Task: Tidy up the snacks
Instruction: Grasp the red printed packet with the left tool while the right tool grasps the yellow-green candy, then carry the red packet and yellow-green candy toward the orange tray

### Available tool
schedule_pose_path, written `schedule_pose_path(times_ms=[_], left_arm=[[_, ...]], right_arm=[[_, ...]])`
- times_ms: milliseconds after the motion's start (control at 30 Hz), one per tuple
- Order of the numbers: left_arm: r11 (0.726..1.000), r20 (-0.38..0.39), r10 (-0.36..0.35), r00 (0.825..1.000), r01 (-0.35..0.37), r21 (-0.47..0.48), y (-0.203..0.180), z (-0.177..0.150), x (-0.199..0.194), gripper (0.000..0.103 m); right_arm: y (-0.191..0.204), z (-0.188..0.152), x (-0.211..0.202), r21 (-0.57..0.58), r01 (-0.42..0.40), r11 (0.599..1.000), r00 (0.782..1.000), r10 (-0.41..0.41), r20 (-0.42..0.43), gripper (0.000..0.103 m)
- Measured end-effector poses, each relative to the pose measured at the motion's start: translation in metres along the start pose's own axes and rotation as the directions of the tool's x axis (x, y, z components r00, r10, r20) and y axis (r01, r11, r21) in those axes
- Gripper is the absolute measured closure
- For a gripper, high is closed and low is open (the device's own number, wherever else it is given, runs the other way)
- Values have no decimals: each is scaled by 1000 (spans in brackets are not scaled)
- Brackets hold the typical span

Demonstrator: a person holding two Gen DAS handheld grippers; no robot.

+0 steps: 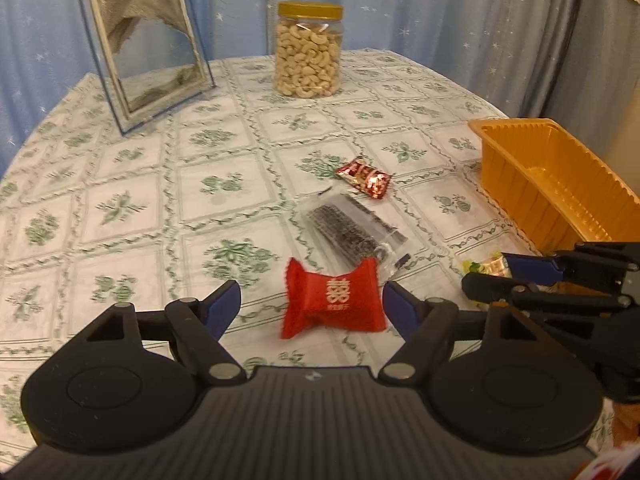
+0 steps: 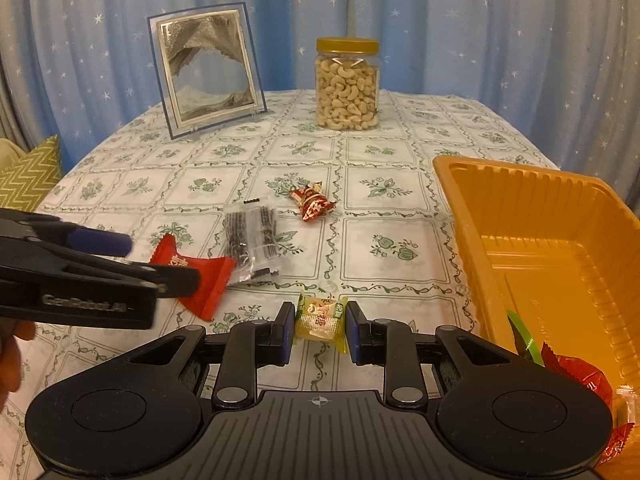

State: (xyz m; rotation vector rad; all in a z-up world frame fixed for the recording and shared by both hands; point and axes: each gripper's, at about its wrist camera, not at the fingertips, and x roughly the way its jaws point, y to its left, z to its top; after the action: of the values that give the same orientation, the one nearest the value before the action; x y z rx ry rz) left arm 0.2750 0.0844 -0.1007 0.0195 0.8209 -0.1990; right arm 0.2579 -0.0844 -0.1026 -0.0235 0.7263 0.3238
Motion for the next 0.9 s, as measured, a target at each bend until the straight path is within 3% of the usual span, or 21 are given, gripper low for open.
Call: schedule_pose_path(times_ms=[133, 267, 600, 900], left_arm=[[999, -15, -17, 1000, 17, -27, 0, 0, 10, 38], [997, -28, -55, 998, 53, -55, -2, -1, 13, 63], [993, -8, -50, 999, 49, -103, -2, -9, -7, 82], [990, 1, -48, 999, 47, -129, -6, -21, -30, 87]], right_arm=[[0, 1, -2, 2, -6, 1000, 1000, 6, 2, 76], [0, 2, -2, 1, -6, 1000, 1000, 6, 2, 76], [2, -2, -15, 0, -10, 1000, 1000, 10, 4, 76], [7, -10, -41, -13, -14, 1000, 1000, 14, 8, 76]])
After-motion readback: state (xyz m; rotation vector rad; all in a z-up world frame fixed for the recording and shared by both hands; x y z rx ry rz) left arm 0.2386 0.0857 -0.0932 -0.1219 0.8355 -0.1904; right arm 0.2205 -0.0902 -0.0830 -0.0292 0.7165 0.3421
